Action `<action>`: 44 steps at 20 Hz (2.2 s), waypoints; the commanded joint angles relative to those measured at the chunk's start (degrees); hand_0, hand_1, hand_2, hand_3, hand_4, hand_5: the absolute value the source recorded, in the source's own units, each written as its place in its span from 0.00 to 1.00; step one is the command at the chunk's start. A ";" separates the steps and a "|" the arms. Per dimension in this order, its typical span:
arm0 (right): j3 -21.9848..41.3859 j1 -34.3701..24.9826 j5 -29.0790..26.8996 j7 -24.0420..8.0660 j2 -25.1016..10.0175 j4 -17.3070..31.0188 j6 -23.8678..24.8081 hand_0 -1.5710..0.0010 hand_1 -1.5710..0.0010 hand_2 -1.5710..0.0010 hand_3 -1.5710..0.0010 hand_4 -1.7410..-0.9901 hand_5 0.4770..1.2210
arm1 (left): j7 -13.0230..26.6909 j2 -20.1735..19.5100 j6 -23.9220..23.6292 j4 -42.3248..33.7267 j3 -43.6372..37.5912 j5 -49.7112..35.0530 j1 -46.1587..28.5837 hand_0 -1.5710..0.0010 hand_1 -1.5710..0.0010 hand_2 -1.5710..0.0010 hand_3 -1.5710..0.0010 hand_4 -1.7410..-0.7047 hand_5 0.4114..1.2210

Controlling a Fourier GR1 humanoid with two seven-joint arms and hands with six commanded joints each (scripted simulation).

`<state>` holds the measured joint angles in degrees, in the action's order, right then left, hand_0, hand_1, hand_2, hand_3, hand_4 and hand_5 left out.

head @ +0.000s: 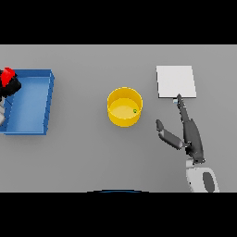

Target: Pick up the red beaker and tilt it to pour out 1 green nut into yellow bowl. Pick up the yellow bowl and place it on the metallic measuring scale.

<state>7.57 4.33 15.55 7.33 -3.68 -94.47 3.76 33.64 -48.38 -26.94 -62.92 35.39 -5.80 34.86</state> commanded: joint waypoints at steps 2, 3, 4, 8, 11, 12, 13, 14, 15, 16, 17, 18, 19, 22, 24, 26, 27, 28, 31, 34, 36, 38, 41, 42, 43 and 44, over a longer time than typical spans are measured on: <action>-0.15 0.30 -0.68 0.08 0.02 -0.04 -0.39 1.00 1.00 1.00 1.00 0.74 0.25 | -1.10 -1.27 5.25 -2.25 0.05 -2.73 -1.07 0.07 0.25 0.24 0.28 0.49 0.48; -0.11 0.46 -0.41 0.27 0.10 0.18 -0.14 1.00 1.00 1.00 1.00 0.74 0.25 | -1.03 -2.17 8.06 -2.99 0.03 -4.09 -1.22 0.26 0.40 0.39 0.43 0.60 0.45; 0.19 0.59 0.22 0.57 0.41 -0.08 0.44 1.00 1.00 1.00 1.00 0.74 0.25 | -0.39 -2.82 10.48 -3.98 0.44 -4.81 -1.16 0.41 0.52 0.51 0.54 0.68 0.43; 0.39 1.43 0.06 0.40 0.36 -0.61 0.09 1.00 1.00 1.00 1.00 0.74 0.26 | -1.70 -3.70 14.67 -4.82 0.36 -7.05 -2.00 0.76 0.80 0.80 0.81 0.86 0.35; 0.64 0.81 0.40 -1.27 0.52 -0.96 0.13 1.00 1.00 1.00 1.00 0.74 0.26 | -1.82 -4.03 14.81 -4.51 -0.13 -7.31 -1.63 0.88 0.90 0.90 0.90 0.91 0.33; 0.46 0.82 0.41 -1.26 0.56 -1.02 0.41 1.00 1.00 1.00 1.00 0.74 0.25 | -2.90 -4.08 14.30 -4.96 -0.56 -7.63 -1.95 0.90 0.92 0.92 0.92 0.91 0.33; 0.63 0.75 0.88 -1.64 0.41 -1.00 0.47 1.00 1.00 1.00 1.00 0.73 0.25 | -3.60 -4.24 14.31 -4.44 -0.95 -7.71 -1.79 0.92 0.94 0.93 0.94 0.92 0.32; 0.94 0.61 1.74 -2.03 0.24 -0.96 0.70 1.00 1.00 1.00 1.00 0.73 0.25 | -4.01 -3.87 14.11 -3.60 -1.09 -7.49 -1.33 0.94 0.95 0.95 0.95 0.92 0.32; 1.30 0.45 2.84 -2.40 0.05 -0.90 1.03 1.00 1.00 1.00 1.00 0.73 0.25 | -4.56 -3.43 13.77 -3.54 -1.34 -7.69 -1.16 0.95 0.96 0.96 0.96 0.92 0.32; 1.75 0.24 4.30 -2.74 -0.09 -1.08 1.67 1.00 1.00 1.00 1.00 0.72 0.25 | -5.34 -3.60 13.33 -3.97 -1.91 -8.06 -1.13 0.96 0.97 0.97 0.97 0.92 0.32; 2.25 -0.07 4.93 -3.74 -0.28 -1.26 1.27 1.00 1.00 1.00 1.00 0.72 0.25 | -5.95 -2.93 12.87 -3.66 -1.83 -7.89 -0.96 0.97 0.97 0.97 0.97 0.92 0.32; 1.97 -0.67 3.68 -2.48 -1.54 -0.86 -0.63 1.00 1.00 1.00 1.00 0.75 0.27 | -6.45 -2.82 13.01 -3.25 -1.90 -7.76 -0.59 0.97 0.98 0.98 0.98 0.93 0.32; 2.23 -2.33 3.38 -2.23 -2.07 -0.26 -1.84 1.00 1.00 1.00 1.00 0.77 0.29 | -6.71 -2.52 13.03 -2.68 -2.17 -7.94 -0.09 0.98 0.98 0.98 0.98 0.93 0.33; 4.48 -6.57 5.96 -2.19 -5.88 0.16 -6.00 1.00 1.00 1.00 1.00 0.69 0.31 | -6.82 -1.93 12.70 -2.58 -1.90 -8.10 -0.84 0.99 0.99 0.99 0.99 0.93 0.36; 5.52 -10.13 8.35 -4.54 -8.39 1.60 -8.14 1.00 1.00 1.00 1.00 0.65 0.30 | -6.49 -1.96 12.56 -3.12 -1.87 -8.26 -0.85 0.99 0.99 0.99 0.99 0.92 0.36; 7.58 -13.52 12.39 -5.58 -11.71 2.82 -10.24 1.00 1.00 1.00 1.00 0.62 0.28 | -6.14 -1.32 12.79 -2.53 -1.58 -8.15 -0.31 1.00 1.00 1.00 1.00 0.91 0.37; 9.06 -15.11 14.46 -5.83 -12.75 3.34 -11.25 1.00 1.00 1.00 1.00 0.61 0.27 | -6.50 -1.38 12.84 -3.19 -1.55 -8.32 -0.53 1.00 1.00 1.00 1.00 0.91 0.37; 10.81 -17.38 16.95 -5.05 -14.19 4.01 -12.33 1.00 1.00 1.00 1.00 0.61 0.26 | -6.68 -1.41 12.66 -3.05 -1.49 -8.18 -0.72 1.00 1.00 1.00 1.00 0.91 0.37; 14.79 -23.60 21.77 -5.12 -16.18 7.13 -15.66 1.00 1.00 1.00 1.00 0.62 0.25 | -6.81 -2.23 13.07 -2.61 -1.81 -8.21 -0.60 1.00 1.00 1.00 1.00 0.92 0.38; 17.34 -27.27 23.55 -2.83 -17.12 9.88 -18.41 1.00 1.00 1.00 1.00 0.63 0.24 | -6.60 -1.93 12.89 -3.27 -1.63 -8.33 -0.54 1.00 1.00 1.00 1.00 0.91 0.38; 18.45 -29.92 24.14 -2.13 -17.07 12.62 -19.81 1.00 1.00 1.00 1.00 0.62 0.24 | -5.80 -1.55 13.05 -3.04 -1.31 -8.12 0.02 1.00 1.00 1.00 1.00 0.91 0.38; 20.07 -32.14 24.80 -0.73 -17.36 14.17 -21.98 1.00 1.00 1.00 1.00 0.62 0.26 | -6.13 -1.38 12.64 -3.20 -0.94 -7.72 -0.38 1.00 1.00 1.00 1.00 0.91 0.38; 22.51 -35.62 26.40 0.07 -16.33 18.44 -23.57 1.00 1.00 1.00 1.00 0.64 0.28 | -6.85 -1.82 13.36 -2.13 -1.44 -7.92 0.03 1.00 1.00 1.00 1.00 0.91 0.38; 22.92 -36.60 26.47 0.80 -16.11 19.50 -23.99 1.00 1.00 1.00 1.00 0.65 0.28 | -6.99 -1.86 13.46 -2.65 -1.25 -8.02 -0.41 1.00 1.00 1.00 1.00 0.91 0.38; 23.42 -37.43 26.59 1.11 -15.62 20.88 -24.47 1.00 1.00 1.00 1.00 0.65 0.28 | -6.97 -1.72 13.23 -2.69 -1.16 -7.95 -0.54 1.00 1.00 1.00 1.00 0.91 0.38; 24.02 -38.17 26.60 1.81 -15.06 22.14 -25.07 1.00 1.00 1.00 1.00 0.66 0.28 | -7.02 -1.79 13.18 -2.31 -1.34 -7.91 -0.33 1.00 1.00 1.00 1.00 0.91 0.38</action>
<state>31.59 -33.84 42.14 9.08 -18.70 -72.34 -21.30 26.66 -50.18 -13.79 -65.23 34.05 -13.71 34.54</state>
